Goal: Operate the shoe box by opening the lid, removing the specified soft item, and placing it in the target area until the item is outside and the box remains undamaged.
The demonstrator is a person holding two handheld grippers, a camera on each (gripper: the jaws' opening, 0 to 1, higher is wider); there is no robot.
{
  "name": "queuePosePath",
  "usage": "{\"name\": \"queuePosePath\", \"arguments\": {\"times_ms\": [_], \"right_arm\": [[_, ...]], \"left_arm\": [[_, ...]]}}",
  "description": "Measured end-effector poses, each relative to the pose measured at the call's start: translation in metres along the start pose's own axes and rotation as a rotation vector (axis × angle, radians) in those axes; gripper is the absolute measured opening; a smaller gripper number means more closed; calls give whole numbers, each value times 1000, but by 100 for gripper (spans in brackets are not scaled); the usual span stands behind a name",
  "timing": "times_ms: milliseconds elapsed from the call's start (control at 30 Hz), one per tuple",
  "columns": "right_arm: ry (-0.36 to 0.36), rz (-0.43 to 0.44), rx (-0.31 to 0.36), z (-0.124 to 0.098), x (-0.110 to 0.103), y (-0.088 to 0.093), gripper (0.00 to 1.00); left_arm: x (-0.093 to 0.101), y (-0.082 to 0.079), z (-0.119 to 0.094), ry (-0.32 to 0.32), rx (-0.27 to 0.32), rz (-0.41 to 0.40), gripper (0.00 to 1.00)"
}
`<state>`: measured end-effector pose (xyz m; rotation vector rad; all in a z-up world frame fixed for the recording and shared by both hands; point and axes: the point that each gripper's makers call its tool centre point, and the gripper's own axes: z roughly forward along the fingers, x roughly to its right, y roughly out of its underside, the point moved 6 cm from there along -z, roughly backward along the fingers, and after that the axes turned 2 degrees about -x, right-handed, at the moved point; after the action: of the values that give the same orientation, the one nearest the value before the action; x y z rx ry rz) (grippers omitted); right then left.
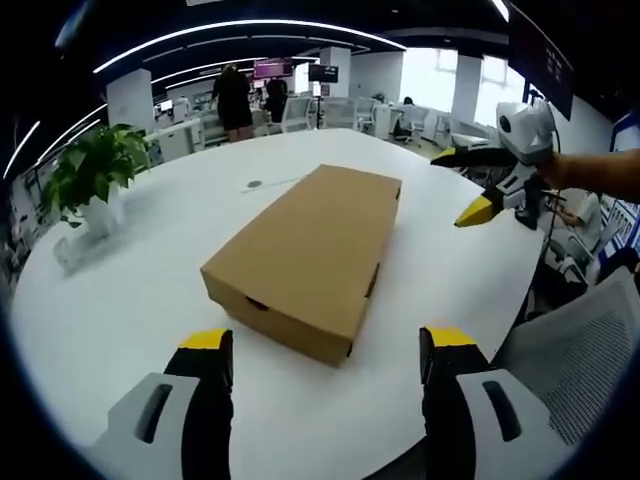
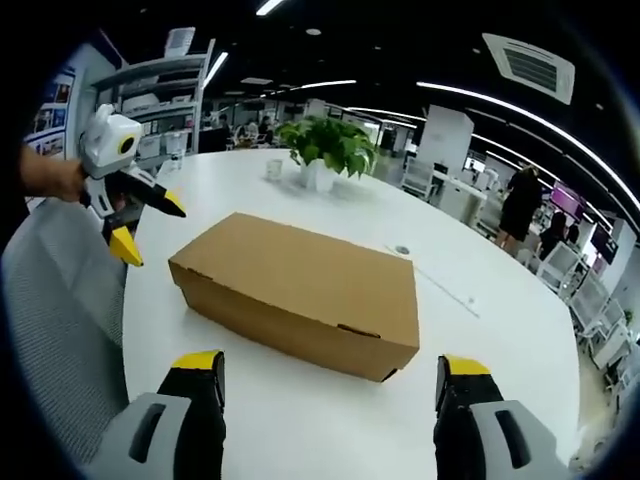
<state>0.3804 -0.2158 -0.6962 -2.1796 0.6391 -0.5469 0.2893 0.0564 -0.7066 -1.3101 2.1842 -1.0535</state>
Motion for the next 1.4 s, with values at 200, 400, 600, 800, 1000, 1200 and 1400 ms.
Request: {"name": "queuePosePath", "arguments": {"times_ms": [200, 400, 600, 800, 1000, 1200, 1400], "right_arm": [[-16, 11, 2, 15, 15, 0, 84], [-17, 30, -18, 27, 25, 2, 78], [-33, 40, -48, 45, 37, 9, 74], [-49, 58, -59, 58, 43, 8, 71], [-70, 71, -59, 70, 46, 6, 68], [-110, 61, -48, 71, 44, 7, 66], [-130, 60, -43, 70, 40, 6, 65]], "left_arm": [[1, 0, 11, -2, -12, -24, 73], [-2, 4, 22, -16, -30, -59, 70], [-3, 8, 35, -29, -50, -92, 67], [-4, 6, 44, -40, -43, -91, 62], [-10, 6, 50, -48, -47, -126, 61], [-8, 6, 52, -54, -43, -131, 63], [-9, 5, 52, -50, -45, -129, 62]]}}
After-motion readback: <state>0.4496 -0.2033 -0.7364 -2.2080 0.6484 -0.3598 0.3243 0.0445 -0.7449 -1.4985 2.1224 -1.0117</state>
